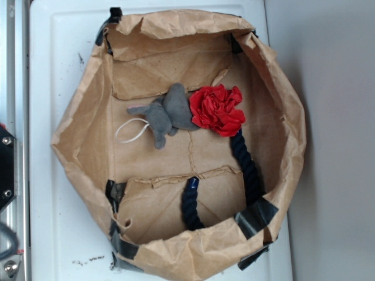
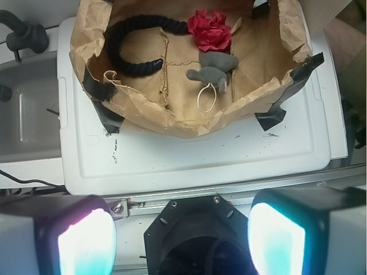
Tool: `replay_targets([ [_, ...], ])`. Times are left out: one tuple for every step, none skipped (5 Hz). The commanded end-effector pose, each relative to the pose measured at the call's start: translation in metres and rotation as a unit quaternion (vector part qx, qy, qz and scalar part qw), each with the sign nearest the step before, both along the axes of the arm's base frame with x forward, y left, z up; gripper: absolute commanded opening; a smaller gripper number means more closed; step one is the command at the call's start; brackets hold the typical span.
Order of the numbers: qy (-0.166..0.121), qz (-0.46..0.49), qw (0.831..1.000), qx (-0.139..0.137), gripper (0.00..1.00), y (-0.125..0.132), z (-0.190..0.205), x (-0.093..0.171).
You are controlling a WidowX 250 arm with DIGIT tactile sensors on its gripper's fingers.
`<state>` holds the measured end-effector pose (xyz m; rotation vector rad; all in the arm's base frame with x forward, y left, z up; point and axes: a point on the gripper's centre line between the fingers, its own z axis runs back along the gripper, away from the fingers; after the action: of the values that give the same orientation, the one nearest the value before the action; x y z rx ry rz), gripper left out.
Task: Grab the gray animal.
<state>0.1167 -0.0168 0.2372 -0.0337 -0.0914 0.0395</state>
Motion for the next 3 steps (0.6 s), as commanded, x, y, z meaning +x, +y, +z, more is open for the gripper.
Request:
replay_targets([
  [0.0, 0.0, 1.0, 0.0, 1.0, 0.0, 0.0, 0.0],
  [-0.039, -0.015, 0.999, -0.006, 1.0, -0.013, 0.002, 0.018],
  [-0.053, -0.057, 0.995, -0.054, 1.0, -0.022, 0.032, 0.058],
])
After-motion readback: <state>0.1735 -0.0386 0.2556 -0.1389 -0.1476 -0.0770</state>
